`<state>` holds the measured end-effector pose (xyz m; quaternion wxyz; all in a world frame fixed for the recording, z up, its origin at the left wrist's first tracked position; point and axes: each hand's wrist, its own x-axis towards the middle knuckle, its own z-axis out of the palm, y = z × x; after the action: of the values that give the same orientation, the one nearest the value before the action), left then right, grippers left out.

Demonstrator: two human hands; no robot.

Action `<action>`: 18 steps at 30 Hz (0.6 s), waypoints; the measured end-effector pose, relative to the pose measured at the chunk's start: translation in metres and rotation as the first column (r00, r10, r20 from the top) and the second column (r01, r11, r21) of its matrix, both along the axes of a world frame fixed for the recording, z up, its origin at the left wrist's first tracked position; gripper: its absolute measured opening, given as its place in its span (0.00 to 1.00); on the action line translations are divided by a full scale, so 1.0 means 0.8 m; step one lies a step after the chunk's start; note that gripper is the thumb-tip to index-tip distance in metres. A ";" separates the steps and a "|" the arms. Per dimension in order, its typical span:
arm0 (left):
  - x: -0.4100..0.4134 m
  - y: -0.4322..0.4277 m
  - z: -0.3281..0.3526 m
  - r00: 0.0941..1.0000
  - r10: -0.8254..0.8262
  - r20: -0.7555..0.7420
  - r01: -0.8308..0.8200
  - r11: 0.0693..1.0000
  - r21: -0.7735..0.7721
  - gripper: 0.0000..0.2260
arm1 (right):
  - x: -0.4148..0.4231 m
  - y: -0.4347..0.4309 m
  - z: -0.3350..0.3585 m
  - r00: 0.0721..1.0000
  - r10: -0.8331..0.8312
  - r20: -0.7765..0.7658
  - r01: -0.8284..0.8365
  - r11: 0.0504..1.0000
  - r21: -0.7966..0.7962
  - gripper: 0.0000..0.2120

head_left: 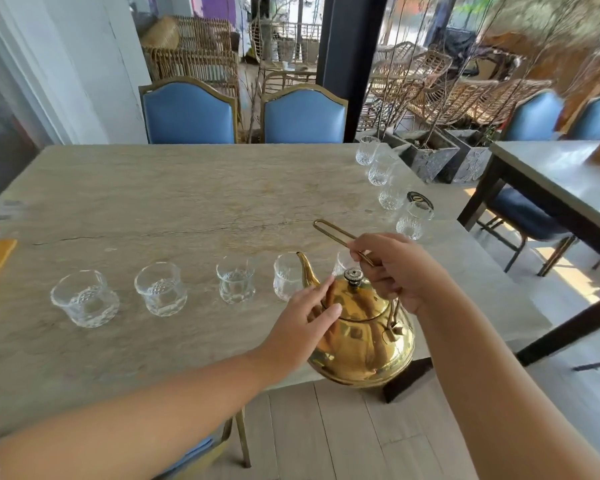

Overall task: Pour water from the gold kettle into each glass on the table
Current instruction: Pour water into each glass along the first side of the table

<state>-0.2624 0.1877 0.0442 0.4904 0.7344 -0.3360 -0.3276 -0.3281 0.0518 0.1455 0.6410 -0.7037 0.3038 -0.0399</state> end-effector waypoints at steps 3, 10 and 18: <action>-0.001 -0.014 -0.004 1.000 0.018 -0.018 -0.018 1.000 0.020 0.23 | 0.003 -0.014 -0.001 0.999 0.045 -0.016 -0.045 0.999 -0.006 0.12; 0.004 -0.024 -0.021 0.978 0.068 -0.199 -0.073 0.997 -0.019 0.22 | 0.022 -0.019 -0.003 0.991 0.097 -0.089 -0.107 0.988 -0.108 0.10; 0.012 -0.020 -0.025 0.919 0.067 -0.389 -0.095 0.994 -0.053 0.19 | 0.050 -0.016 -0.004 0.970 0.179 -0.161 -0.205 0.966 -0.156 0.08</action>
<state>-0.2530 0.1717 0.0241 0.5857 0.6509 -0.2136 -0.4332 -0.2881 0.0393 0.1426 0.5550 -0.7834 0.2755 0.0482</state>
